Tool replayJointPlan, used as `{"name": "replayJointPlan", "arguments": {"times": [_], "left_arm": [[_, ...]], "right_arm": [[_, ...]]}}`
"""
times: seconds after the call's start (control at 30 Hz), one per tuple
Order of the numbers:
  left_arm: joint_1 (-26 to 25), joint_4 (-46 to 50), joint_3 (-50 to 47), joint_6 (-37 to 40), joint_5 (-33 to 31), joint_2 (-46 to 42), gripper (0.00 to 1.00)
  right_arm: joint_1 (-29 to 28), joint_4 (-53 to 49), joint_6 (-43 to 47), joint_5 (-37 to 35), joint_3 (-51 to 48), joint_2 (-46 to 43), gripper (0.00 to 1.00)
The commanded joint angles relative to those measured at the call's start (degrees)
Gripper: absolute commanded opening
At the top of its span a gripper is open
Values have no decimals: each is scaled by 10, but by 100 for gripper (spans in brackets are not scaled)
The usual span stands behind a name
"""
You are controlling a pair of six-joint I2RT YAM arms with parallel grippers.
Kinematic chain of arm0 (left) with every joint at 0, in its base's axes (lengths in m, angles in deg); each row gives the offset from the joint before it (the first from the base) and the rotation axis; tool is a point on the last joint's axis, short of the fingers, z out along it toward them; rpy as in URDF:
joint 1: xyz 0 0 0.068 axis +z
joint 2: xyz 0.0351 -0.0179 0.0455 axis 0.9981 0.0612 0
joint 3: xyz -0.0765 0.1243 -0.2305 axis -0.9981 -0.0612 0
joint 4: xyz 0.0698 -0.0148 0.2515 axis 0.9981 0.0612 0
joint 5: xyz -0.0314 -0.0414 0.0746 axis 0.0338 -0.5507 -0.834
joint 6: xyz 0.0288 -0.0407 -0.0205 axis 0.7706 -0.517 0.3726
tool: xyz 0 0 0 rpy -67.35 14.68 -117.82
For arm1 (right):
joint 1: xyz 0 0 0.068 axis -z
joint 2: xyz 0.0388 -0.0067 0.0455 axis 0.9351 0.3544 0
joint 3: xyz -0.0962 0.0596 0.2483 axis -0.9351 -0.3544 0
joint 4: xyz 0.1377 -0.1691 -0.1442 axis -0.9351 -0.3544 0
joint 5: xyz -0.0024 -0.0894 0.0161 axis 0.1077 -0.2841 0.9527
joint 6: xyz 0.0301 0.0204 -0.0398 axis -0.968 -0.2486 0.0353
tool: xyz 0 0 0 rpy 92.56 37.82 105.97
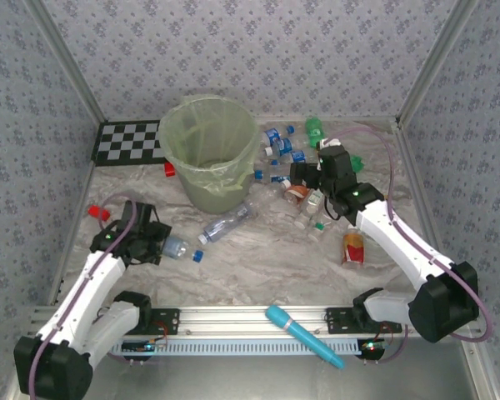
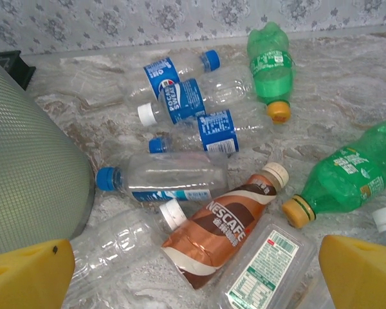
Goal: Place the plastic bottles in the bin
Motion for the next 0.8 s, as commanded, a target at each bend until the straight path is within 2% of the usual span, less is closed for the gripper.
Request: {"name": "replayJointPlan", "arguments": {"times": [0.0,0.13,0.27,0.47,0.6,0.67,0.77], "left_arm": [[44,67,76,67,-24,-8,59],[82,103,171,115,-36,9,59],[91,111,275,147,-56,42,59],[90,55,411,172,-55,117,59],[70,19,504,201,-68,183,59],[47,7,557,224,-90,219,58],[23,-12,620,232,-90,270,58]], "right_arm": [[-4,18,14,-7,24,0,99],[-3,24,21,-10,29,-1,99],[-3,27,22,-12,31,-8,99],[-3,25,30,-14,23,-29,99],[-3,20,31,-15,20,-39,99],[-3,16,30,-17,16,-47,99],[-2,13,31,-20,6,-62,99]]}}
